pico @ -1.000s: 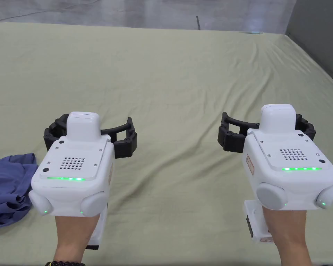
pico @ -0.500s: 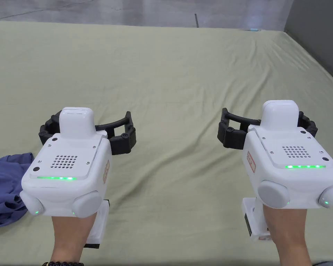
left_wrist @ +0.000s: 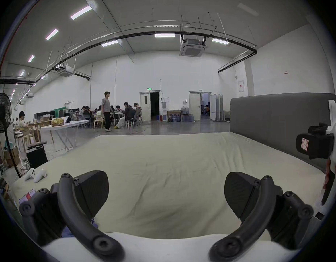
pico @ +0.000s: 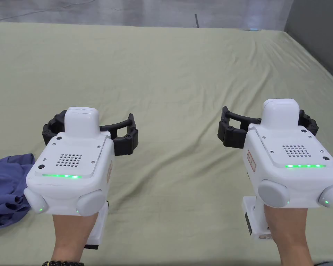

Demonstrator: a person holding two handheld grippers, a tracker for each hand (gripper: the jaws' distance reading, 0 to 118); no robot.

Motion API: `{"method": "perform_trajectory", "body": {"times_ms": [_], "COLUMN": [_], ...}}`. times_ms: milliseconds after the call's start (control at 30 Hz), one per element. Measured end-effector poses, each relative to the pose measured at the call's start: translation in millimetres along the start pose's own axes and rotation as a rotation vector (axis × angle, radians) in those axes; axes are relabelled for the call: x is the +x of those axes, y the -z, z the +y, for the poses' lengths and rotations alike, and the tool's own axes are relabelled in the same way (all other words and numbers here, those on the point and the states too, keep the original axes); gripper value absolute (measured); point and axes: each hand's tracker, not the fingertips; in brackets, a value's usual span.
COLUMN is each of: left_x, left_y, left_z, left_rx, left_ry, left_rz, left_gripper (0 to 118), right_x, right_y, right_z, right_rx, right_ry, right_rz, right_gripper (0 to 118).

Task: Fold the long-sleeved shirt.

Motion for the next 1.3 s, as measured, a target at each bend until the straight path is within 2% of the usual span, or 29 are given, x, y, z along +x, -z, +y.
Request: {"method": "perform_trajectory", "body": {"times_ms": [1300], "left_x": [-0.9], "left_y": [-3.4], "left_z": [4.2], "left_rx": [0.009], "left_ry": [-0.007], "left_rz": [-0.002], "left_gripper": [118], "right_x": [-3.5], "right_y": [0.3], "right_z": [0.0], "right_rx": [0.002], "right_ry": [-0.008], "right_rz": [-0.012], "right_gripper": [118]}}
